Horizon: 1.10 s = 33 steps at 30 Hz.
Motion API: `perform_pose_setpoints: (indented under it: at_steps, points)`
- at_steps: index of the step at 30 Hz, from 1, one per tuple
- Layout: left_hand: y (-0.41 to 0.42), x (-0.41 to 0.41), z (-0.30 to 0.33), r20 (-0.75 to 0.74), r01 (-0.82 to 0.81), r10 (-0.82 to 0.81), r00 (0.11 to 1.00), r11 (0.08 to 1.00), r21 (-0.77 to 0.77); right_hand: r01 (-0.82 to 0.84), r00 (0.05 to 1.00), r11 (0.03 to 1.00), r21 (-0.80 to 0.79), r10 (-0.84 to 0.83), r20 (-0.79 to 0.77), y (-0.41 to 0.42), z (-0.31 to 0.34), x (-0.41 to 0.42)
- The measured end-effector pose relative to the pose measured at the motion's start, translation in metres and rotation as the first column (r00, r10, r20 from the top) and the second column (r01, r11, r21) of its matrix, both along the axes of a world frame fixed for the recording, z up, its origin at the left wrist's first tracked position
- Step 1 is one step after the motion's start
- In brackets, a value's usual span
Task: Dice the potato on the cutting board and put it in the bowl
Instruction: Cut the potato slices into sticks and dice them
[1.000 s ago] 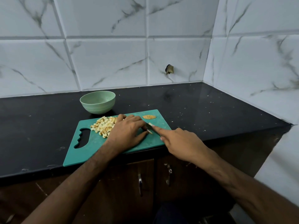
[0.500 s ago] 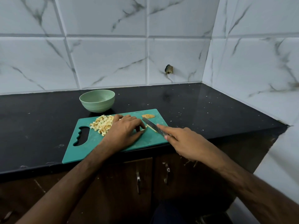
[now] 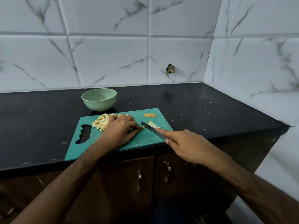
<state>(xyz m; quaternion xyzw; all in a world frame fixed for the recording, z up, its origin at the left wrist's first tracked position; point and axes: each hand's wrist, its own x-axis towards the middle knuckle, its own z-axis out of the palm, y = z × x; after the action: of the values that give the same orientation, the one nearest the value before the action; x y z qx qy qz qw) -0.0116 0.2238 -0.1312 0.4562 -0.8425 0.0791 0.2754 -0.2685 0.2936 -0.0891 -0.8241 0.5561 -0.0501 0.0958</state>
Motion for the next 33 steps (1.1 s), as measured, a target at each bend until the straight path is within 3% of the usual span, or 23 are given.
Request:
perform_pose_setpoints:
  at_steps: [4, 8, 12, 21, 29, 33]
  points:
    - [-0.001, 0.001, -0.001, -0.009, -0.003, 0.003, 1.0, 1.0, 0.009, -0.016, 0.996, 1.0, 0.025, 0.018, -0.088, 0.006, 0.03, -0.003]
    - [0.001, 0.001, -0.002, -0.027, 0.0, 0.0, 1.0, 1.0, 0.007, -0.019, 0.996, 0.997, 0.075, 0.025, -0.083, 0.011, 0.051, -0.01]
    - [0.003, 0.0, 0.001, -0.026, -0.015, 0.015, 1.0, 1.0, -0.007, 0.015, 0.999, 1.0, -0.025, -0.016, -0.038, 0.008, 0.041, -0.002]
    - [0.001, 0.001, 0.0, -0.018, -0.045, 0.045, 0.999, 0.999, 0.009, -0.021, 0.992, 0.995, 0.094, 0.032, -0.12, 0.012, 0.048, 0.003]
    - [0.006, 0.001, 0.0, -0.016, -0.117, 0.116, 0.993, 0.99, -0.077, 0.008, 0.996, 1.0, -0.013, -0.009, -0.086, 0.01, 0.043, 0.01]
    - [0.006, 0.001, 0.002, -0.014, -0.128, 0.128, 0.992, 0.99, -0.056, -0.022, 0.996, 1.0, 0.018, 0.024, -0.092, 0.008, 0.026, 0.018]
